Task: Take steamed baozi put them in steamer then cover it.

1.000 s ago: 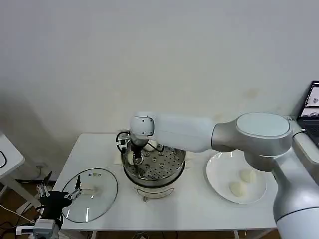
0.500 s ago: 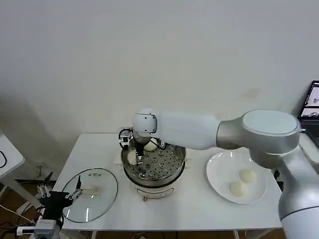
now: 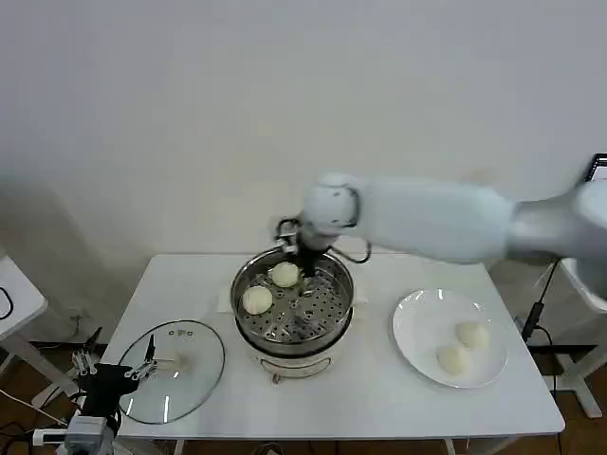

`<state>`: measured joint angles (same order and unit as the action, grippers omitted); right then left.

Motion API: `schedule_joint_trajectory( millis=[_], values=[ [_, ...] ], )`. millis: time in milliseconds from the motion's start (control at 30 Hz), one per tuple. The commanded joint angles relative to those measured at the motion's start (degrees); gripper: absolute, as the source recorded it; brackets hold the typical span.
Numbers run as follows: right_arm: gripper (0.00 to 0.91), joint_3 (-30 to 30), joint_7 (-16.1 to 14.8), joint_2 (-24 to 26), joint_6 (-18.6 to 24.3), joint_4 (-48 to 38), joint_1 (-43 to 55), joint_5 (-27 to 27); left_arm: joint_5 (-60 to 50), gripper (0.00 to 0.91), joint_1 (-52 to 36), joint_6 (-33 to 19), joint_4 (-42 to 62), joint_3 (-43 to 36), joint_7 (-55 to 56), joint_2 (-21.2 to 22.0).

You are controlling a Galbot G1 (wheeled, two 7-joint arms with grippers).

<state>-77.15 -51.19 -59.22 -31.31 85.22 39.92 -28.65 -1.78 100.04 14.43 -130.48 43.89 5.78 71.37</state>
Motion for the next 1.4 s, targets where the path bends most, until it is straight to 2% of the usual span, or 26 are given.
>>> schedule_joint_trajectory(
  millis=[33, 167, 333, 533, 633, 667, 700, 767, 833, 867, 933, 1100, 1400],
  values=[
    [0.907, 0.41, -8.17, 23.16, 10.84, 9.21, 3.32, 13.37, 0.06, 0.907, 0.35, -0.02, 0.30, 0.06, 0.02, -0.43],
    [0.907, 1.92, -9.32, 31.89, 13.22, 12.22, -0.98, 19.69, -0.14, 0.907, 1.02, -0.07, -0.16, -0.20, -0.02, -0.23],
    [0.907, 3.52, -10.87, 38.97, 17.10, 14.37, -5.79, 27.34, -0.28, 0.907, 1.02, 0.08, -0.04, -0.40, -0.16, -0.66],
    [0.907, 9.53, -10.97, 45.34, 18.45, 15.30, -16.89, 31.12, -0.79, 0.907, 1.07, 0.23, 0.30, -1.21, -0.32, -0.66],
    [0.907, 17.72, -10.96, 47.94, 18.99, 15.54, -26.43, 33.38, -0.96, 0.907, 1.08, 0.28, 0.42, -1.38, -0.41, -0.59],
    [0.907, 18.47, -10.91, 48.32, 18.98, 15.51, -28.34, 33.84, -0.98, 0.907, 1.14, 0.28, 0.53, -1.40, -0.42, -0.60],
    [0.907, 20.34, -10.87, 48.62, 19.07, 15.33, -30.29, 34.54, -1.00, 0.907, 1.17, 0.27, 0.70, -1.40, -0.42, -0.64],
    [0.907, 28.08, -10.71, 48.76, 19.36, 14.63, -39.71, 35.77, -1.17, 0.907, 1.18, 0.24, 1.03, -1.41, -0.43, -0.65],
    [0.907, 30.72, -10.29, 48.23, 19.24, 13.61, -44.38, 36.15, -1.20, 0.907, 1.22, 0.23, 1.30, -1.43, -0.41, -0.67],
    [0.907, 35.12, -10.14, 47.49, 18.99, 12.77, -48.17, 36.59, -1.25, 0.907, 1.22, 0.25, 1.35, -1.44, -0.43, -0.71],
    [0.907, 39.01, -9.73, 46.36, 18.94, 11.46, -52.14, 37.20, -1.34, 0.907, 1.35, 0.25, 1.25, -1.41, -0.45, -0.64],
    [0.907, 41.14, -9.60, 42.49, 18.27, 9.30, -55.44, 37.63, -1.35, 0.907, 1.46, 0.37, 1.14, -1.11, -0.51, -0.52],
    [0.907, 40.41, -8.48, 36.27, 16.88, 6.07, -55.62, 38.28, -1.41, 0.907, 2.14, 0.27, 1.22, -0.45, -0.44, -0.52]
  ],
)
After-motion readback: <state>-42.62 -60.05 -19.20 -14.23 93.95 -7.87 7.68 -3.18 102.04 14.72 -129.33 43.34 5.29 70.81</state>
